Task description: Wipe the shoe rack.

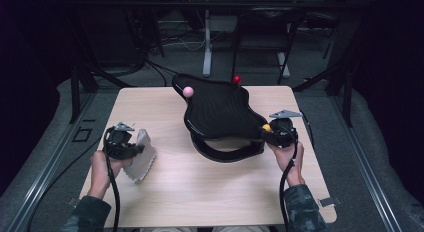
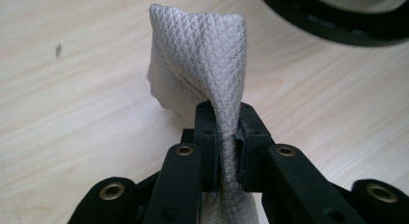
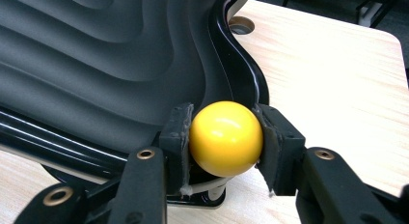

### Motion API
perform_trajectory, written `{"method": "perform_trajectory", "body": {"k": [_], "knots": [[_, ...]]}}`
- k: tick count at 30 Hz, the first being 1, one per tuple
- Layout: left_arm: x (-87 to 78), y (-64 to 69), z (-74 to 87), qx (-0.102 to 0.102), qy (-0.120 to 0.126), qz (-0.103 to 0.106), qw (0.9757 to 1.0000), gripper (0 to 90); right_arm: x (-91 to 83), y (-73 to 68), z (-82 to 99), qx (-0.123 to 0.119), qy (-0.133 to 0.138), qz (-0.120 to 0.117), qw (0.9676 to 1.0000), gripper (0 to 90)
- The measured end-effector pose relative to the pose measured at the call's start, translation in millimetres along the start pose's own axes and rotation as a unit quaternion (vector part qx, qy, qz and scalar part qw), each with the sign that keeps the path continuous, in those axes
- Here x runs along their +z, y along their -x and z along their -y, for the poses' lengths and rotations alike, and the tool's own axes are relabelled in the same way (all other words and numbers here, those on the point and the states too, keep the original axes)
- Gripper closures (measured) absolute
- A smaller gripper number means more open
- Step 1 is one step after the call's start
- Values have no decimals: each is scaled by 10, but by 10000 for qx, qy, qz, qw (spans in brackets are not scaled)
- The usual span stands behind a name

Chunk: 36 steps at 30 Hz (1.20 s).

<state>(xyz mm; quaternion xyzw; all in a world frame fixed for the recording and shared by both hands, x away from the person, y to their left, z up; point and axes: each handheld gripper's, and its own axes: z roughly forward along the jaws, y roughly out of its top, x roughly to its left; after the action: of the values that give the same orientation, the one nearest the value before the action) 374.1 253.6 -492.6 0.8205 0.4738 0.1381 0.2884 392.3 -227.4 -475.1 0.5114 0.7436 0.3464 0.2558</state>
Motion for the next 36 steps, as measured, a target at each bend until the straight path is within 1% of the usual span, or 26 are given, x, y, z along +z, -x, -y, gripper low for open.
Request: {"method": "perform_trajectory", "body": {"k": [1,2,3,5,7,8,9,10,11,12,14,15,16,18,19,21,27,28,29,30,31,32,33,34,35,36], "knots": [[12,9,14,38,-76,-31,10000,816,-2,2,0,20,-8,14,10000,553],[17,14,22,60,-84,-56,9999,817,-9,12,-1,28,-41,-38,10000,539],[7,6,27,60,-48,-47,10000,816,-13,20,1,29,-35,-32,10000,528],[-25,2,37,-52,55,-14,10000,817,-34,27,-2,70,-42,-67,9999,504],[-56,-8,53,-110,121,68,9998,817,-65,30,-16,109,-76,-118,9998,482],[-65,-9,63,-146,132,57,9998,817,-82,32,-21,99,-74,-149,9998,481],[-73,-15,72,-141,136,58,9998,817,-97,30,-27,114,-84,-180,9997,481],[-71,-13,76,-163,145,64,9997,818,-105,27,-30,115,-72,-143,9998,480],[-72,-16,74,-129,134,25,9998,818,-121,29,-35,129,-89,-199,9997,481],[-72,-22,72,-118,141,16,9998,818,-133,31,-39,124,-93,-193,9997,484],[-64,-25,71,-162,144,33,9998,818,-145,35,-45,136,-119,-215,9996,495],[-62,-21,67,-142,122,26,9998,818,-147,36,-47,133,-147,-215,9996,506],[-62,-17,62,-137,120,47,9998,818,-140,32,-45,137,-125,-149,9997,522],[-70,-5,51,-127,148,82,9998,818,-145,34,-46,83,-209,-198,9996,570],[-75,2,46,-112,154,65,9998,818,-143,25,-43,95,-190,-118,9997,580],[-80,10,41,-103,162,117,9997,818,-152,33,-47,99,-278,-169,9994,577],[-74,2,40,-92,174,131,9997,817,-143,4,-56,106,-299,-75,9995,586],[-75,4,36,-91,175,136,9997,817,-135,1,-52,119,-249,-37,9996,588],[-74,7,33,-98,173,139,9997,818,-137,6,-52,122,-268,-59,9995,591],[-69,10,31,-90,172,147,9997,818,-139,7,-53,111,-289,-8,9995,594],[-64,11,29,-84,167,171,9997,818,-139,17,-52,109,-288,-117,9995,596],[-56,19,30,-102,181,163,9997,818,-140,20,-52,92,-289,-129,9995,597],[-53,23,28,-72,150,156,9997,818,-139,24,-50,59,-278,-150,9995,598],[-52,27,27,-42,149,149,9998,818,-139,35,-44,62,-262,-206,9994,599],[-55,32,28,-58,156,152,9997,818,-138,46,-36,38,-227,-241,9994,600],[-57,30,28,-51,155,155,9997,818,-139,50,-30,-17,-208,-285,9994,601]]}}
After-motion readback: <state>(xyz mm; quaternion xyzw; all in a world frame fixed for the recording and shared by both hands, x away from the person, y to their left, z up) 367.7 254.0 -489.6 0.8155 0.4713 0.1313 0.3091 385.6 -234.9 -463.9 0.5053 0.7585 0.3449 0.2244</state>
